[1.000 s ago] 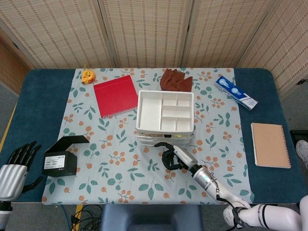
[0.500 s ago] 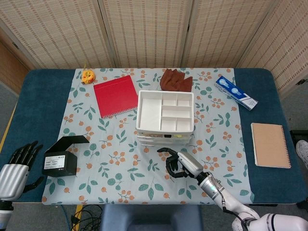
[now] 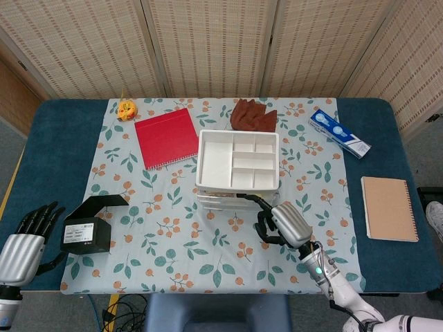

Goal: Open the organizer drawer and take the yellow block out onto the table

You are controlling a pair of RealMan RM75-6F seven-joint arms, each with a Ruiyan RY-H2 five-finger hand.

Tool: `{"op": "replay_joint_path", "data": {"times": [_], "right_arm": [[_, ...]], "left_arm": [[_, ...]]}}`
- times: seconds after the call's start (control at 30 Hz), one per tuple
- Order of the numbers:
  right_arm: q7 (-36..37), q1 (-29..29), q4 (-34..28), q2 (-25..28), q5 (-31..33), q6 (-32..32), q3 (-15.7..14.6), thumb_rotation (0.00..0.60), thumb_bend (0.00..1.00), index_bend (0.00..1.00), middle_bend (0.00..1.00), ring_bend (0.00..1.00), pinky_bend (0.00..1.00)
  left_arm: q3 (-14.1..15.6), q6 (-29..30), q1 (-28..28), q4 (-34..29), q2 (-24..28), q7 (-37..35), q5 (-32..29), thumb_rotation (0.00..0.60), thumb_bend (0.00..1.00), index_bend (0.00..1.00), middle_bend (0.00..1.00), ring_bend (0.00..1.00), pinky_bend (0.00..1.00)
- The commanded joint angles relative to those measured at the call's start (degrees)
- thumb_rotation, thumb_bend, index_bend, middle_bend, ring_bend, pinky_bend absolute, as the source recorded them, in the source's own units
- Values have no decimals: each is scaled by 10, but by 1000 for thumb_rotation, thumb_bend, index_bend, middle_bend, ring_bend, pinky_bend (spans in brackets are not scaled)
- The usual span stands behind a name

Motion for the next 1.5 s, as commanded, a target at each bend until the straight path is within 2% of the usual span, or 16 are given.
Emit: {"op": "replay_joint_path", "data": {"times": [0.03,1.07,1.33,1.5], "right_arm": [[-2,0,1,0,3,-1,1,600,564,123,727,742,672],[-5,20,10,13,65,-52,13,600,563,125,729,746,673],[7,16,-8,31,65,-57,9,600,564,282,747,782,673],[12,10,-19,44,54,-57,-3,600,564,295,748,788,673]], "left_arm": [[0,-1,-1,0,0,1,-1,600,196,83,63,70,110],[1,-5,-5,-4,-1,5,-2,600,195,83,63,70,110],[1,-4,-5,-8,1,5,-2,600,196,83,63,70,110],[1,-4,-5,-9,2,7,-2,600,196,83,63,70,110]]}}
